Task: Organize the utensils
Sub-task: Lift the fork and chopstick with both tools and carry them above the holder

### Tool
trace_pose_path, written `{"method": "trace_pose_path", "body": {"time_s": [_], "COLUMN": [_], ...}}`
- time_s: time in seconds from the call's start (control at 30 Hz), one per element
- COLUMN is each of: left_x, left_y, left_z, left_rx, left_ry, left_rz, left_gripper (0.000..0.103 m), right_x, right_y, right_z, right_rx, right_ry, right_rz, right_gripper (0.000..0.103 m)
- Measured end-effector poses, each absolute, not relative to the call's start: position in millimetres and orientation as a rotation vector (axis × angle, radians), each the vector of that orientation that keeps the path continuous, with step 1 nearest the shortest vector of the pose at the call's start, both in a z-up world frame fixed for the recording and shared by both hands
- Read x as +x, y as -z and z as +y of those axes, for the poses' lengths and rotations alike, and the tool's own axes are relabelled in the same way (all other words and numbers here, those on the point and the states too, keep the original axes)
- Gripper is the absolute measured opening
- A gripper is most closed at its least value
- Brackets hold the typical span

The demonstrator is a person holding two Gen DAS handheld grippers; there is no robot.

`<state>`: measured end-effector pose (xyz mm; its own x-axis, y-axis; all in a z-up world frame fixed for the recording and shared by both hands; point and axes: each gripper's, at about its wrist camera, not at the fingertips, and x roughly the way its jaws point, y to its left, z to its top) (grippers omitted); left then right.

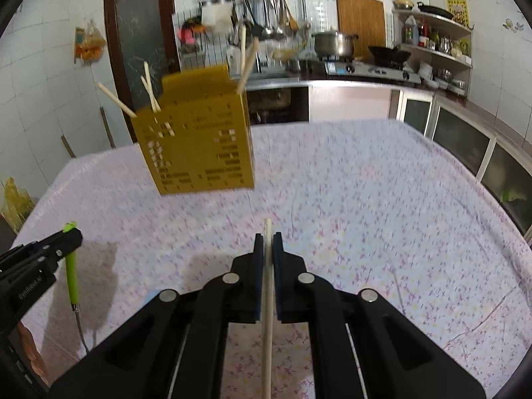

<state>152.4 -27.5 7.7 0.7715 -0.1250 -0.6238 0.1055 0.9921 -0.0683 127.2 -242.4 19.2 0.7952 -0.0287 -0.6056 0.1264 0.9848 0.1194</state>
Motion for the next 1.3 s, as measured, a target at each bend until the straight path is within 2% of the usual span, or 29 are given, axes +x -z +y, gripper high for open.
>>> {"method": "trace_pose_path", "body": {"time_s": [0.43, 1.3], "left_x": [128.7, 129.5], "left_y": [-40.8, -87.7], "left_z": [-0.2, 7.5], "left_rx": [-0.055, -0.064], "left_ry": [0.076, 0.086], "left_rz": [0.516, 0.374], "left_gripper": [0.018, 0.018], "right_x": [103.2, 102.7], "right_y": [-60.6, -100.5], "right_z": [-242.3, -235.7], "right_rx": [0.157, 0.121], "right_ry": [0.080, 0.065], "right_rz": [0.449, 0.304], "right_gripper": [0.006, 0.006]}}
